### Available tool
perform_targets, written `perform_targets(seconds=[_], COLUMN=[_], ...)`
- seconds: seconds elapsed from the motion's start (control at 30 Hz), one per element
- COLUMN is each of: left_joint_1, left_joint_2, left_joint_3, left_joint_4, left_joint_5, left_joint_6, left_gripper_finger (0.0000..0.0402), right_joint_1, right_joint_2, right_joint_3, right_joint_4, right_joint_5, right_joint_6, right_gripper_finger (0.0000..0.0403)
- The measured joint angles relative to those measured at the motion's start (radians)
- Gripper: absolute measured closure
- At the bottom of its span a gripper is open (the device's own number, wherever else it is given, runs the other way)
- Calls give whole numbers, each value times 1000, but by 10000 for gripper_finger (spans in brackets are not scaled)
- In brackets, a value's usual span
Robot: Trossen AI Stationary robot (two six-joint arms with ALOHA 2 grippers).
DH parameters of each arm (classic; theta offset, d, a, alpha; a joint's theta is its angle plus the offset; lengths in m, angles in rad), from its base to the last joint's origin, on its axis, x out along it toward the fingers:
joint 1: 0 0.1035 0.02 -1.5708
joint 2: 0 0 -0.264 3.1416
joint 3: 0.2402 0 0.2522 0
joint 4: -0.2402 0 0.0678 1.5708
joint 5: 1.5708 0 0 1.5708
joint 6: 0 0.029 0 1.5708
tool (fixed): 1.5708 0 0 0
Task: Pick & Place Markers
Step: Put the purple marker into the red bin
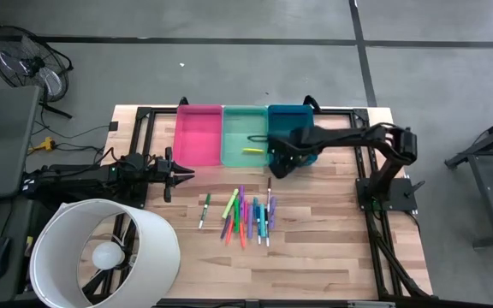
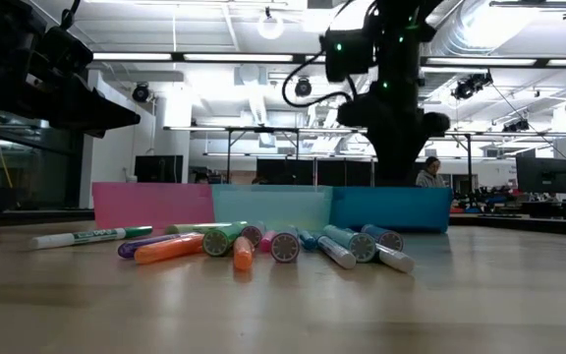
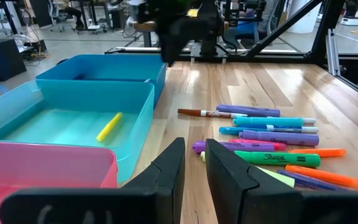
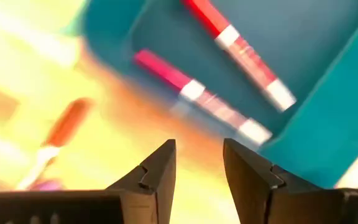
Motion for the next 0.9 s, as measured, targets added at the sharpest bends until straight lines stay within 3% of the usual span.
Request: perform_targets(seconds=[0.53, 0.77, 0.9], left_joint_1=[0, 0, 0], left_joint_2=[0, 0, 0], left_joint_3=[0, 0, 0], left_joint_4=[0, 0, 0], left_joint_5=[0, 0, 0], left_joint_6=[0, 0, 0], left_gripper_finger=[340, 340, 340], right_joint_1=[336, 404, 417], right_joint_2=[4, 25, 87], right_joint_3=[0, 1, 0], right_joint_4=[32, 171, 210], right_joint_5=[-35, -5, -46], right_joint_6=[601, 726, 732], right_gripper_finger=[281, 280, 280])
